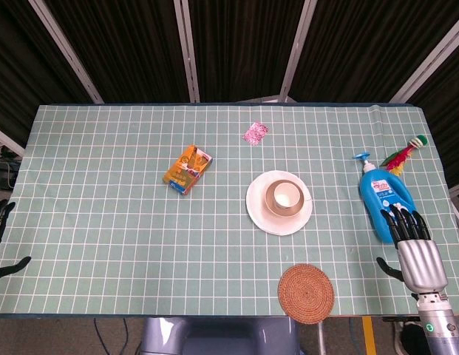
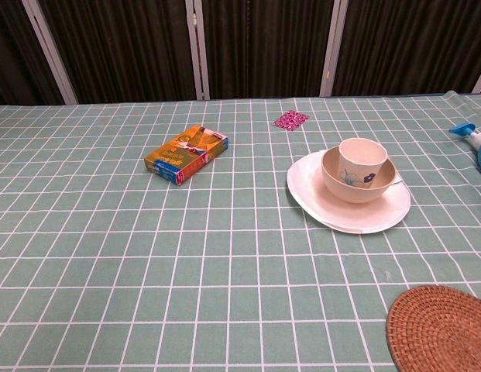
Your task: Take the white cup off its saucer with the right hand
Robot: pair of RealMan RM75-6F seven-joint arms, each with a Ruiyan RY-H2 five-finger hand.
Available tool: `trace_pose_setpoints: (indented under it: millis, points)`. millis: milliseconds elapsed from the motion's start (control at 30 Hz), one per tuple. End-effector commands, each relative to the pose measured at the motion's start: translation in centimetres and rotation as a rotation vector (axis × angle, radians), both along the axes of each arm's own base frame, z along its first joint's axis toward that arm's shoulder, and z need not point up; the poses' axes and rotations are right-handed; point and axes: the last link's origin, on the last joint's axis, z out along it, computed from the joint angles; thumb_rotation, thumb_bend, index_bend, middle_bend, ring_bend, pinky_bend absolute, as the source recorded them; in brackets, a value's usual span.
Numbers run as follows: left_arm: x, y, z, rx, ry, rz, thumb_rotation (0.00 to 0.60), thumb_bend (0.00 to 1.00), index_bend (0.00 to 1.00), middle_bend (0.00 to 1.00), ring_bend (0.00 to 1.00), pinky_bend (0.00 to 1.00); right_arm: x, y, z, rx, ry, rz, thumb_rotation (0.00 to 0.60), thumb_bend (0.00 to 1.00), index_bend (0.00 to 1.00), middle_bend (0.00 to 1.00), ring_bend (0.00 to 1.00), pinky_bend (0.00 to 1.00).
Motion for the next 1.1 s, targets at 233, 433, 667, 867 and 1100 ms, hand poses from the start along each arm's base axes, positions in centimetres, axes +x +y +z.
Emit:
trace_pose_setpoints:
  millis: [233,433,667,867,1100]
  points:
    - [0.1,0.0,0.1,0.004,-0.002,-0.001,0.6,0.0,0.0,0.0,0.0,0.0,-0.1,0.1,-0.2,0.009,0.006,-0.001,0.6,0.12,0.0,0.0,0.0,0.0]
    - [0.0,0.1,0.1,0.005,-0.005,0.001,0.6,0.0,0.0,0.0,0.0,0.0,0.4,-0.1,-0.4,0.009,0.005,0.02,0.6,0.12,0.0,0.0,0.0,0.0]
    - [0.0,0.1,0.3,0.01,-0.009,0.001,0.6,0.0,0.0,0.0,0.0,0.0,1.3,-1.0,-0.9,-0.017,-0.009,0.066,0.6,0.12,0.01,0.0,0.0,0.0]
    - [0.1,0.0,0.3,0.012,-0.01,-0.003,0.6,0.0,0.0,0.0,0.0,0.0,3.9,-3.4,-2.2,0.009,-0.009,0.12,0.6,0.13,0.2,0.0,0.0,0.0]
    - [0.0,0.0,0.4,0.016,-0.018,0.0,0.6,0.0,0.0,0.0,0.0,0.0,9.5,-8.5,-7.4,0.089,-0.038,0.18,0.6,0.19,0.38,0.07,0.0,0.0]
